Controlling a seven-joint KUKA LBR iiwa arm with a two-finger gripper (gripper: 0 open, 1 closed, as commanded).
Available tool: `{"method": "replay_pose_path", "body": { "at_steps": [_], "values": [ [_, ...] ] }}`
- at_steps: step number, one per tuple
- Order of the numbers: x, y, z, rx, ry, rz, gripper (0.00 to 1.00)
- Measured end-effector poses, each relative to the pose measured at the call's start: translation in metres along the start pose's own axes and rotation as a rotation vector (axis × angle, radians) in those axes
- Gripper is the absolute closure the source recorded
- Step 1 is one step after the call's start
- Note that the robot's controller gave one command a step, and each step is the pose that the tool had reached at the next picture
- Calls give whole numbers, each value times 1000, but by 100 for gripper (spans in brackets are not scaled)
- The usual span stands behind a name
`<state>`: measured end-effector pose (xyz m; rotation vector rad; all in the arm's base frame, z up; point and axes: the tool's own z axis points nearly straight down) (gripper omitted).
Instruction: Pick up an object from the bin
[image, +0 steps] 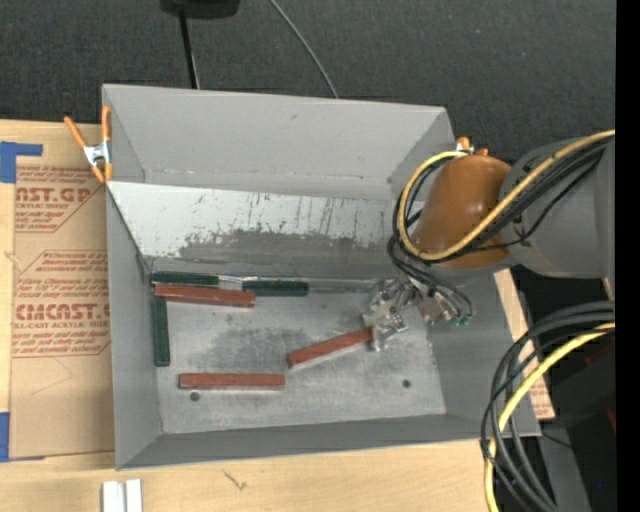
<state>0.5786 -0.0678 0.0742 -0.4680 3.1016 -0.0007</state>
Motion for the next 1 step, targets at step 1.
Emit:
{"method": "replay_pose_path", "body": {
  "at_steps": [1],
  "values": [
    [8, -7, -157, 2, -2, 52, 100]
  ]
}}
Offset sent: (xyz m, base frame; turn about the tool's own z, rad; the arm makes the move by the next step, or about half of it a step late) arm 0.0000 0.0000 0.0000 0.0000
